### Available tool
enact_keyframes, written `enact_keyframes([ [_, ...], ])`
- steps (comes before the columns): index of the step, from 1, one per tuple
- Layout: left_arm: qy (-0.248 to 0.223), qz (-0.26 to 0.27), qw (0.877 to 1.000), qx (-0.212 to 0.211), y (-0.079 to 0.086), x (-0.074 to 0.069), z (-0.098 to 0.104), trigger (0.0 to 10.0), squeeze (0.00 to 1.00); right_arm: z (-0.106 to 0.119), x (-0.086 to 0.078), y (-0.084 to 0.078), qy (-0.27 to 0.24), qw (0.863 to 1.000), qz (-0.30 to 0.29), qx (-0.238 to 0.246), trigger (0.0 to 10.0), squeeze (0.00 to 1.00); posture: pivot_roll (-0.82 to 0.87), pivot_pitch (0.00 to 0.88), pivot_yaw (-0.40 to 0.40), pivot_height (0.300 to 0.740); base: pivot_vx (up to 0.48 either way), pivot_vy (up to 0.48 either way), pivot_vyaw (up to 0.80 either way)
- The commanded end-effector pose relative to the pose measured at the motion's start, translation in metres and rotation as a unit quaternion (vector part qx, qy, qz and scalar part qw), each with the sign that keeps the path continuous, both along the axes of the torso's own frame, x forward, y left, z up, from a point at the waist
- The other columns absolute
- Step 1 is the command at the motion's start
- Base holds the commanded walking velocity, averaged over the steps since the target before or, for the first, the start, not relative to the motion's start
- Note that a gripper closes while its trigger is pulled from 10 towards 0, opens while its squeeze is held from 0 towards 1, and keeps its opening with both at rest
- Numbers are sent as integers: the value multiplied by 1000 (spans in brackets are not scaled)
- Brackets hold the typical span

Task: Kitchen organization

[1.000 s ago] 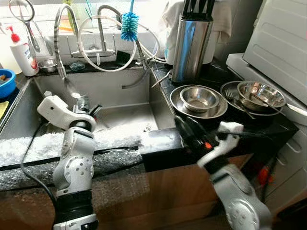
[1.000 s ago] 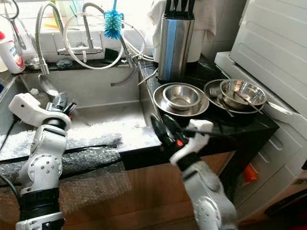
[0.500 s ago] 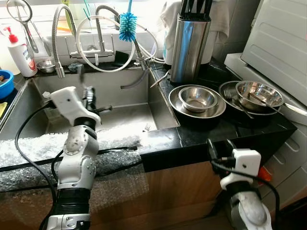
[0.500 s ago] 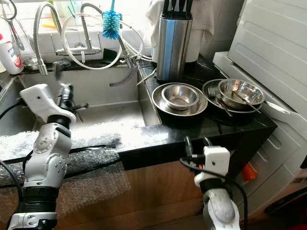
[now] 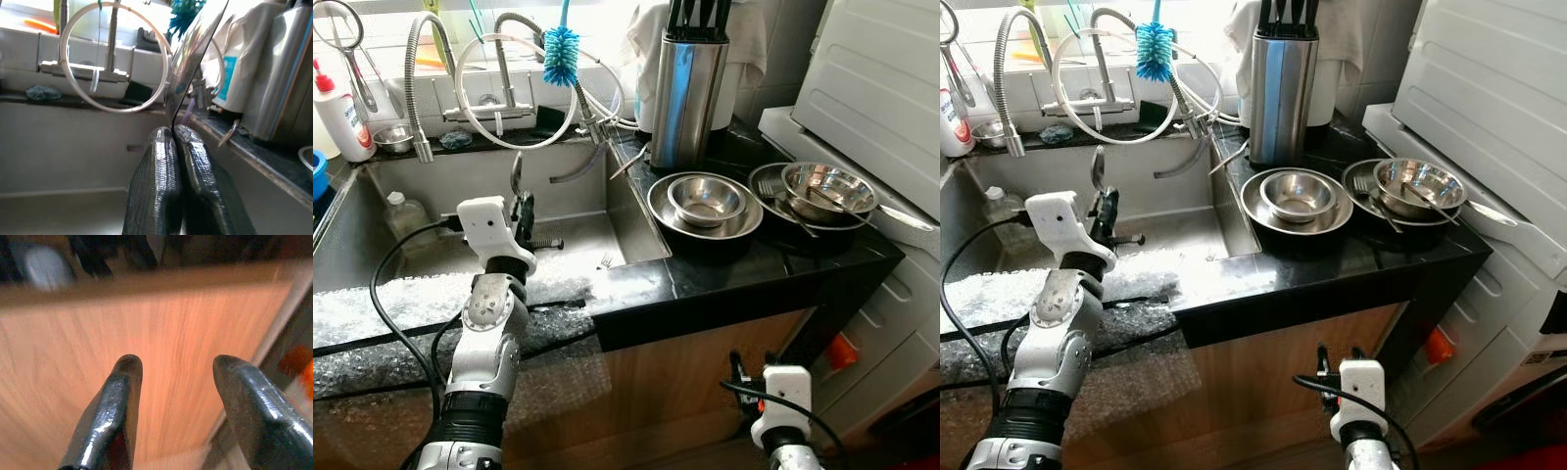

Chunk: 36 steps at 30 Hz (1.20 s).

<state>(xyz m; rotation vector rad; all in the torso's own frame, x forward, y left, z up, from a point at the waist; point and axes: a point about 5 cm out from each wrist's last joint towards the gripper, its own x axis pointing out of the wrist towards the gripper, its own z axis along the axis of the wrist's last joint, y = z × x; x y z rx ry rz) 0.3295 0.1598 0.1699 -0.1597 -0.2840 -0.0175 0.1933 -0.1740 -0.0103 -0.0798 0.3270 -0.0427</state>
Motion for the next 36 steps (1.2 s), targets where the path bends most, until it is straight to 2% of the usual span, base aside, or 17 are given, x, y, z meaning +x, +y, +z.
enact_keyframes([
  [1,-2,-4,1000,19,-1,1,-2,10000,0,-10,-4,1,19,1000,-8,10,10000,0,-158,0,-12,740,0,0,0],
  [5,13,-6,1000,25,-2,2,-10,10000,0,-25,-14,5,51,999,-5,11,10000,0,-157,0,-12,740,0,0,0],
  [10,59,-22,997,37,-5,5,-22,10000,0,-35,-24,7,72,997,-6,16,10000,0,-158,0,-11,740,0,0,0],
  [13,73,-32,996,51,-7,5,-27,10000,0,-38,-24,7,71,997,-7,18,10000,0,-157,0,-10,740,0,0,0],
  [24,77,-48,993,72,-13,5,-29,10000,4,-40,-19,11,64,998,-4,21,10000,0,-155,0,-11,740,0,0,0],
  [25,79,-48,993,73,-13,5,-29,10000,592,-41,-19,11,63,998,-4,21,10000,0,-153,0,-11,740,0,0,0],
  [36,82,-49,993,65,-15,5,-30,10000,569,-45,-16,8,67,998,-3,19,10000,0,-153,0,-10,740,0,0,0],
])
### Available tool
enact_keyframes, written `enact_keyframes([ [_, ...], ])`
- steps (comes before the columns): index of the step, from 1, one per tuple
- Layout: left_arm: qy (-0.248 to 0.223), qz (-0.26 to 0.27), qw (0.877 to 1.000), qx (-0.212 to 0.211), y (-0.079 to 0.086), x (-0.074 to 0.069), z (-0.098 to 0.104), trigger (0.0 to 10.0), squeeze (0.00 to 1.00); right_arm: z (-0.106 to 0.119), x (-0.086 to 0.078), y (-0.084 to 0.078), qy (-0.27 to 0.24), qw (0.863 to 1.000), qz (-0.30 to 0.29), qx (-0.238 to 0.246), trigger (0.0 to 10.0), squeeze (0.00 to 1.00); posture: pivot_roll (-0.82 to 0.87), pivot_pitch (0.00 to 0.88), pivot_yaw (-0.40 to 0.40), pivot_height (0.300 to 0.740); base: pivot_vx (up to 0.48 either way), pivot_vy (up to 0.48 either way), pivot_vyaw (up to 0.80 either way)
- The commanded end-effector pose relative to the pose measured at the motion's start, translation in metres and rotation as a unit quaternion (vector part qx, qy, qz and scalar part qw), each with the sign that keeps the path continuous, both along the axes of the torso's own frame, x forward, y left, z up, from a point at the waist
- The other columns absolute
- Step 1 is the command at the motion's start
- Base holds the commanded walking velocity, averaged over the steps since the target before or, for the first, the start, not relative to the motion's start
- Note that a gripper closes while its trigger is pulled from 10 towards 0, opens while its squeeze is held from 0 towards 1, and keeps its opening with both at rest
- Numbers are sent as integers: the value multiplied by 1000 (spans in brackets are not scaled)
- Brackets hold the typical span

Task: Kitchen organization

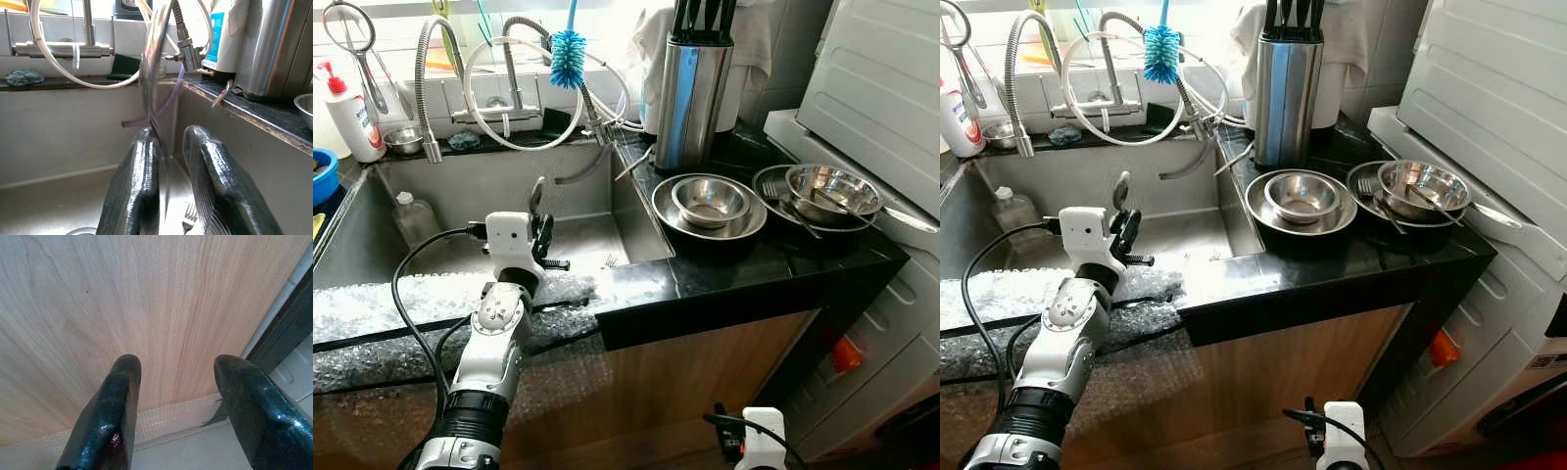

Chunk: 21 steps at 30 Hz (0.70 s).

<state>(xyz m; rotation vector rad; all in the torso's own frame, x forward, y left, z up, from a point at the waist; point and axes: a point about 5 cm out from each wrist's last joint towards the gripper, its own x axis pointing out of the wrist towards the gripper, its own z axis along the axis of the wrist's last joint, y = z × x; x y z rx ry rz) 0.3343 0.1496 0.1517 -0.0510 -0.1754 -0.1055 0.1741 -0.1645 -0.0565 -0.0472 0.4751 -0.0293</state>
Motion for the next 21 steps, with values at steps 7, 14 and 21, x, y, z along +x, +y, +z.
enact_keyframes([
  [7,33,-8,999,2,-6,0,-12,10000,541,1,6,-2,-9,1000,-5,1,10000,0,-153,0,-10,740,0,0,0],
  [14,28,-7,1000,-2,-7,1,-9,10000,0,10,16,-3,-41,999,-2,-4,10000,0,-157,0,-7,740,0,0,0],
  [21,-28,0,998,-49,-4,5,21,10000,0,37,40,-9,-115,993,3,-24,10000,0,-157,0,-8,740,0,0,0],
])
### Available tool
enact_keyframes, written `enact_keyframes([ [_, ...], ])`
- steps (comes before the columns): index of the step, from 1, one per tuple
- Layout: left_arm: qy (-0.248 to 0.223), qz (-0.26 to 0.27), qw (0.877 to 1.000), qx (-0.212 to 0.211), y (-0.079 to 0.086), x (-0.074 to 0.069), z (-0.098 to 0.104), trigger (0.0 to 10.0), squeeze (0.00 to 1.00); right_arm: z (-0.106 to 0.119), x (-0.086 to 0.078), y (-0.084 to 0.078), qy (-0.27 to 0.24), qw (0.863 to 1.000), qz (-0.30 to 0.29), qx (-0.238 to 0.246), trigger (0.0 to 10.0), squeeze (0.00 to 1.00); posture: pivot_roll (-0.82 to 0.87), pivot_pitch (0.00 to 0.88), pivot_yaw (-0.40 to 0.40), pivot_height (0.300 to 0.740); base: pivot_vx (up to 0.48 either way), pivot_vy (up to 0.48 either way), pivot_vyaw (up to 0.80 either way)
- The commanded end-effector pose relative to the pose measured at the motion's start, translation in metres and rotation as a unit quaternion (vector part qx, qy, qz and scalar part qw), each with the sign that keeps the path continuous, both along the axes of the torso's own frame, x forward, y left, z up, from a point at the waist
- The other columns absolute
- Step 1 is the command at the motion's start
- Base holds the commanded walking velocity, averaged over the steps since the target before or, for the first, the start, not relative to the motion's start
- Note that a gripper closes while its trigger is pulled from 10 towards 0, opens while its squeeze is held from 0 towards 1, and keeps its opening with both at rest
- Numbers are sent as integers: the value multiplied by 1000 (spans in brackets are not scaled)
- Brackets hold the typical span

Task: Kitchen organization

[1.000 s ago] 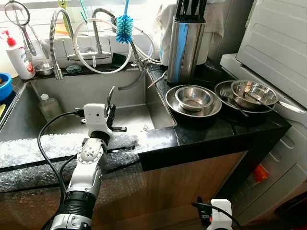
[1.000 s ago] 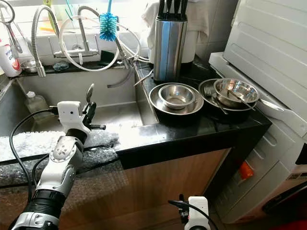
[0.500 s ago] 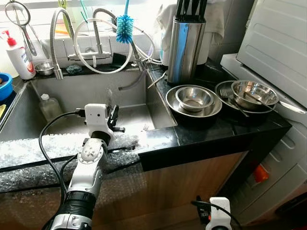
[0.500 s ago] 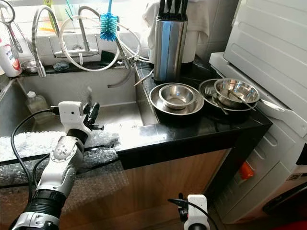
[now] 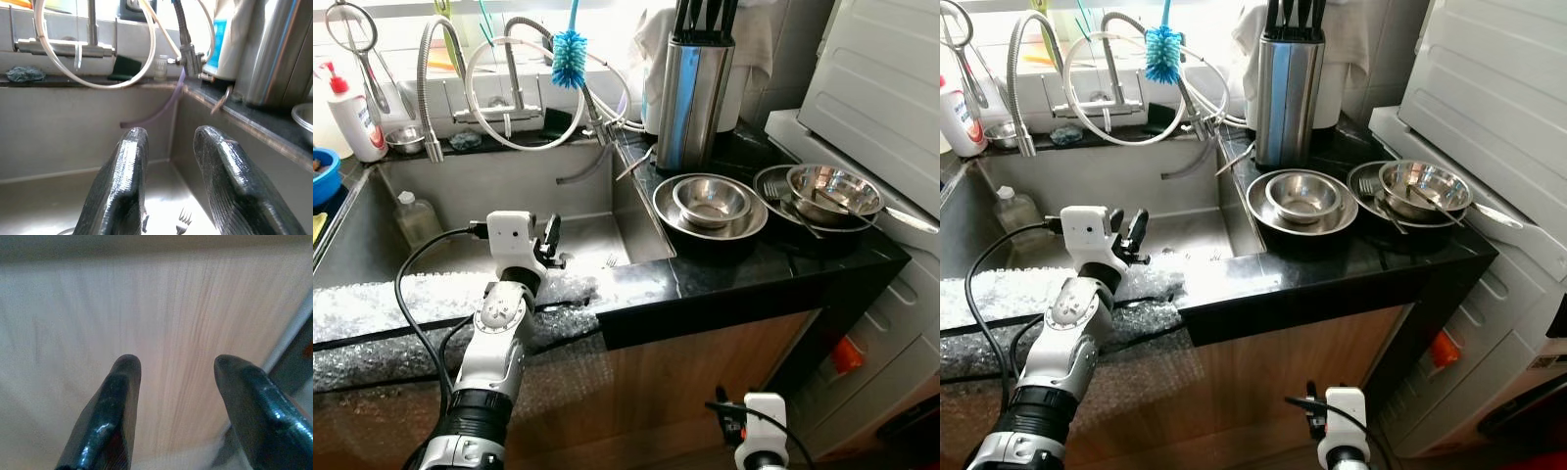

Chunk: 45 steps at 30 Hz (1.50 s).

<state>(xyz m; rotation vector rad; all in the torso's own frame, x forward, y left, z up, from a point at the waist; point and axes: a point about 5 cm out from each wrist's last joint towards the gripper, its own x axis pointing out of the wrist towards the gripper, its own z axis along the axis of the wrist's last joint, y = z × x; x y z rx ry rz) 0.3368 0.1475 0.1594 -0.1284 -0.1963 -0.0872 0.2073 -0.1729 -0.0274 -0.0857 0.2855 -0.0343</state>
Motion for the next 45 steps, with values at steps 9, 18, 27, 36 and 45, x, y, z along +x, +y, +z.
enact_keyframes([
  [9,-55,-4,997,-46,8,0,43,10000,0,43,14,-2,-92,995,-12,-20,10000,0,-153,0,-13,740,0,0,0],
  [18,-31,-18,999,-34,8,-8,29,10000,0,71,-18,-14,-105,992,-47,-48,10000,0,-166,0,-17,740,0,0,0],
  [27,-28,-22,999,-26,6,-9,27,10000,0,132,13,-17,-184,980,-68,-37,10000,0,-166,0,-15,740,0,0,0],
  [36,-31,-29,999,-31,-1,-9,29,10000,0,183,66,-2,-236,971,-18,1,10000,0,-160,0,-16,740,0,0,0],
  [45,-34,-35,998,-32,-6,-9,29,10000,0,208,108,-11,-241,967,-31,81,10000,0,-143,0,-17,740,0,0,0],
])
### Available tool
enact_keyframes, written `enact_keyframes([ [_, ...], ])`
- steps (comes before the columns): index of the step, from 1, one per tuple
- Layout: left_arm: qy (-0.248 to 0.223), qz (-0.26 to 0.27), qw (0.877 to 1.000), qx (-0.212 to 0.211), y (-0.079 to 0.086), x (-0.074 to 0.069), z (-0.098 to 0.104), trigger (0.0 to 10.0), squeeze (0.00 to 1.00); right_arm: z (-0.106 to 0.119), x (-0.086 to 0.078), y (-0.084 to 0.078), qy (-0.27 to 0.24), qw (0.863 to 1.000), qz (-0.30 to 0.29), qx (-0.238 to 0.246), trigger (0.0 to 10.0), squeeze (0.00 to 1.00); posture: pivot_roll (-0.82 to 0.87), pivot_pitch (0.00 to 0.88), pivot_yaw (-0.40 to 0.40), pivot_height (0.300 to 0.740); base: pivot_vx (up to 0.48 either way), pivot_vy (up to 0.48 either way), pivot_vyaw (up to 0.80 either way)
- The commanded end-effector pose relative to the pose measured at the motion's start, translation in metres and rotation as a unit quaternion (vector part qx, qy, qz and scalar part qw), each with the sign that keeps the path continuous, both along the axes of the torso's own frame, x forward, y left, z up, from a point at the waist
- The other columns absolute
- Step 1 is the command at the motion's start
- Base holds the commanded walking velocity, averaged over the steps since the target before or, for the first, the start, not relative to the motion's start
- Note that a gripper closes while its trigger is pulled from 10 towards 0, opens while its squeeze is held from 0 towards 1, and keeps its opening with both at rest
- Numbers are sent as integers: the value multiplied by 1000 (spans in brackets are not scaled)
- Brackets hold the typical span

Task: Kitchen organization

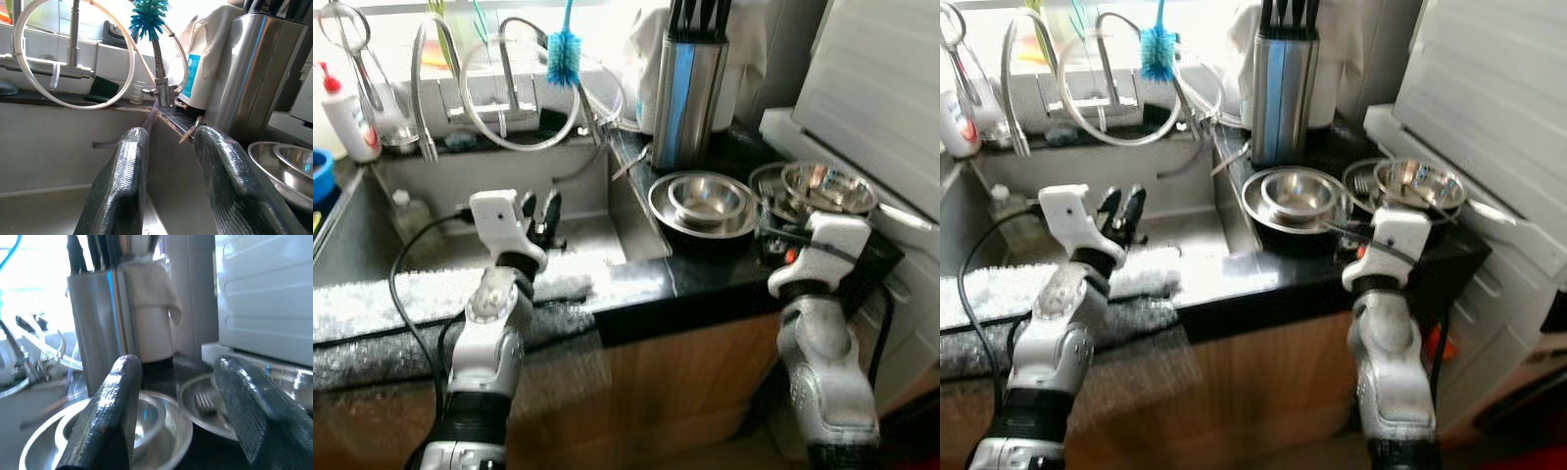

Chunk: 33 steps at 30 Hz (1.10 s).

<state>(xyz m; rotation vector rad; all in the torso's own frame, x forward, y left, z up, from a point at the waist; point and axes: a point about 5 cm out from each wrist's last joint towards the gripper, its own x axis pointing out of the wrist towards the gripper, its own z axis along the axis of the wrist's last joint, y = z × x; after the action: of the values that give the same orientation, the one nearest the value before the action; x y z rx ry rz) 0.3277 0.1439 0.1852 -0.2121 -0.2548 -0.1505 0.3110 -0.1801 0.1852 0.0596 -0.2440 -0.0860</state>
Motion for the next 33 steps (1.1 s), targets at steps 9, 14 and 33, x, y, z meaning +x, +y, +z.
enact_keyframes([
  [9,-3,-7,1000,17,-9,0,0,10000,0,-7,13,13,38,999,25,9,10000,0,-138,0,-17,740,0,0,0],
  [14,-2,-4,1000,11,-12,2,2,10000,0,-10,15,23,55,998,31,14,10000,0,-144,0,-13,740,0,0,0],
  [33,-5,7,1000,13,-10,3,5,10000,0,1,14,29,20,999,45,4,10000,0,-143,0,-18,740,143,0,258],
])
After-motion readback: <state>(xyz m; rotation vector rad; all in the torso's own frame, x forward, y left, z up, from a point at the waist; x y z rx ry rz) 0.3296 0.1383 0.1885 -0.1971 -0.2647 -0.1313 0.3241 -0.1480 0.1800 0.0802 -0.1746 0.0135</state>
